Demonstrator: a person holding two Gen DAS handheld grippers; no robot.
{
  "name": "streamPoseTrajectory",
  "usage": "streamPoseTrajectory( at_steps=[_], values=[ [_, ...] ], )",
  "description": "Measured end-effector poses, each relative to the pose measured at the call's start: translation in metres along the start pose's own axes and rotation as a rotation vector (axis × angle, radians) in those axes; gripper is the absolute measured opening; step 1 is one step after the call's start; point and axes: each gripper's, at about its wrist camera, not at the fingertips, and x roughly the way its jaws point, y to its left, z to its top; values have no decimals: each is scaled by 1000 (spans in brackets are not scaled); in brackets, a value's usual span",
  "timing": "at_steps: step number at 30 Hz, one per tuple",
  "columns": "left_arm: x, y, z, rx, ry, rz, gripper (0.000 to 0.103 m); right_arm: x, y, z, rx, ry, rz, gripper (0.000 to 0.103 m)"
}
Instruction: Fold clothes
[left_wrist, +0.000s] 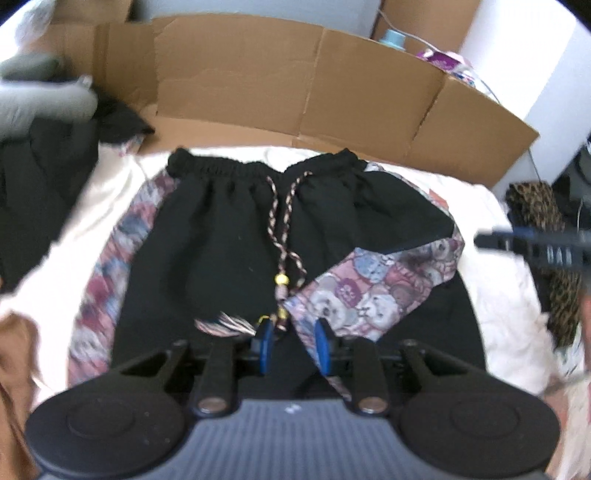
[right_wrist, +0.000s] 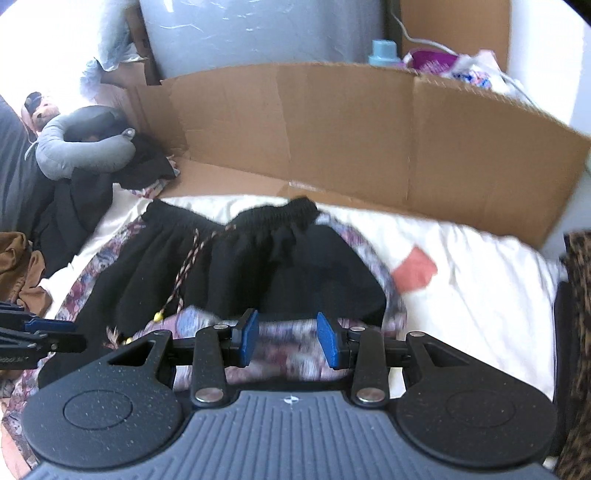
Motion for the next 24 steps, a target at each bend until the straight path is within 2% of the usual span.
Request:
streamPoseTrajectory(
  at_steps=[2, 5, 10, 15, 24],
  values=[
    [4, -3, -6, -37, 2, -27, 26, -7, 5, -14, 3, 6, -19, 42],
    [11, -12, -14, -39, -5, -55, 26, -17, 8, -33, 31, 12, -32, 42],
    [26, -14, -23, -84, 10, -51, 27, -28, 8, -59, 88, 11, -29, 42],
    [36, -17, -31, -88, 22, -75, 36, -29, 4, -78, 120, 44, -49, 42],
    [44, -20, -41, -73, 37, -95, 34, -26, 7, -94, 134, 75, -17, 42]
  ],
)
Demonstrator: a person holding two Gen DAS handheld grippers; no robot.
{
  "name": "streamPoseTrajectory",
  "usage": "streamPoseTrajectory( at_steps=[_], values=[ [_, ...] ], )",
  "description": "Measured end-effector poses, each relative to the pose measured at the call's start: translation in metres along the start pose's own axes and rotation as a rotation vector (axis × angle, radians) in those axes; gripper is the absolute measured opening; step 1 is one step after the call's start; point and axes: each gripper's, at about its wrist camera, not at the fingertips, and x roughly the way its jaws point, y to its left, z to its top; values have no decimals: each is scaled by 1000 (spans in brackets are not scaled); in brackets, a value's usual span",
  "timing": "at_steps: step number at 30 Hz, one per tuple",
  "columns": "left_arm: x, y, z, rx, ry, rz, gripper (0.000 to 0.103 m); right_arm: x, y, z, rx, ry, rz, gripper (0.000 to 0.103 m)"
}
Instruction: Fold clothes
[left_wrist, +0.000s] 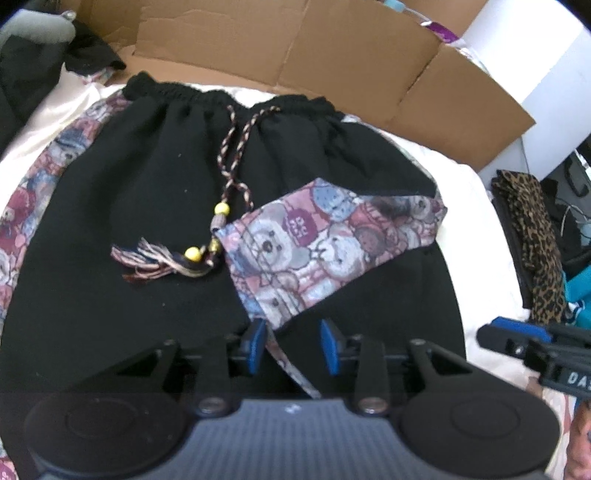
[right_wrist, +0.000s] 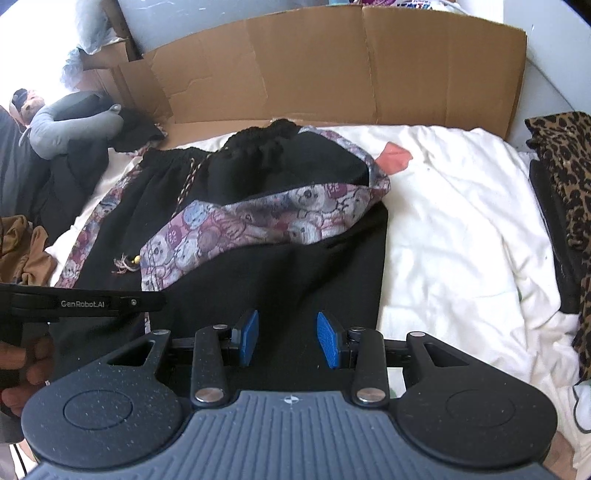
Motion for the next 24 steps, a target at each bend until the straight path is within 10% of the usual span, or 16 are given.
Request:
streamPoseTrajectory(
  at_steps=[15, 24],
  values=[
    [18, 2, -1, 24, 23, -54, 26, 7, 13, -8, 2, 36, 70, 42],
    [9, -3, -3, 57, -28, -101, 5, 6, 9, -12, 22, 42, 81, 42]
  ],
)
